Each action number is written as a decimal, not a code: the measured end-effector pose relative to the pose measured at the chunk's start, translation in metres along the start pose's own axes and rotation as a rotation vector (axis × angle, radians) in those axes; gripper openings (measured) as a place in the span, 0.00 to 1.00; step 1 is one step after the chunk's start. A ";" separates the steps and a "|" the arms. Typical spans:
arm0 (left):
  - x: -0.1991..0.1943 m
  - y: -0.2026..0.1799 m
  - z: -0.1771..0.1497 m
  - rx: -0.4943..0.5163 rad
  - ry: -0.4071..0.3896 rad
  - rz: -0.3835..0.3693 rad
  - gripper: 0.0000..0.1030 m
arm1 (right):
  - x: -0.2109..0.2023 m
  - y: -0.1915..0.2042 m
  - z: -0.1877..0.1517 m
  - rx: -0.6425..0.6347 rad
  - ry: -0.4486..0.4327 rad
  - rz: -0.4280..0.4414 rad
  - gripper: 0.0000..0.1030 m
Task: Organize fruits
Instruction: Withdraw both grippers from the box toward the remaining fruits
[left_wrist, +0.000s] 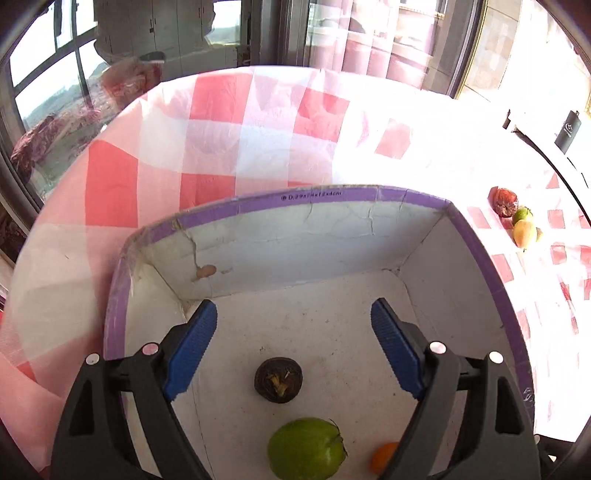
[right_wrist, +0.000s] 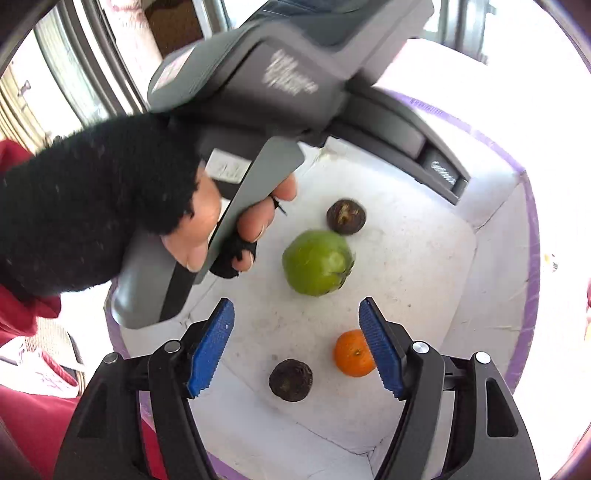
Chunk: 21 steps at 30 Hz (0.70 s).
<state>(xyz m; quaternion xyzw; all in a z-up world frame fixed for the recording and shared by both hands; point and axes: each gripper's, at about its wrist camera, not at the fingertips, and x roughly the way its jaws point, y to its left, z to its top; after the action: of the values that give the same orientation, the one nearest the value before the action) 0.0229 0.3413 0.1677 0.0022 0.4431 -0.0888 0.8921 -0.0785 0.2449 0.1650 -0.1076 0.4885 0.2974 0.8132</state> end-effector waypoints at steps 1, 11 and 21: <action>-0.017 -0.008 0.007 -0.012 -0.079 0.011 0.93 | -0.016 -0.008 0.000 0.021 -0.063 -0.008 0.70; -0.072 -0.169 0.060 0.085 -0.313 -0.066 0.98 | -0.110 -0.154 -0.066 0.416 -0.379 -0.348 0.86; 0.017 -0.306 -0.003 0.170 -0.006 -0.150 0.98 | -0.091 -0.322 -0.210 0.813 -0.154 -0.493 0.86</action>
<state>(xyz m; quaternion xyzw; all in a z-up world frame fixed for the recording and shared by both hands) -0.0185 0.0375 0.1754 0.0446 0.4304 -0.1926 0.8807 -0.0735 -0.1448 0.1011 0.1287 0.4637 -0.1122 0.8694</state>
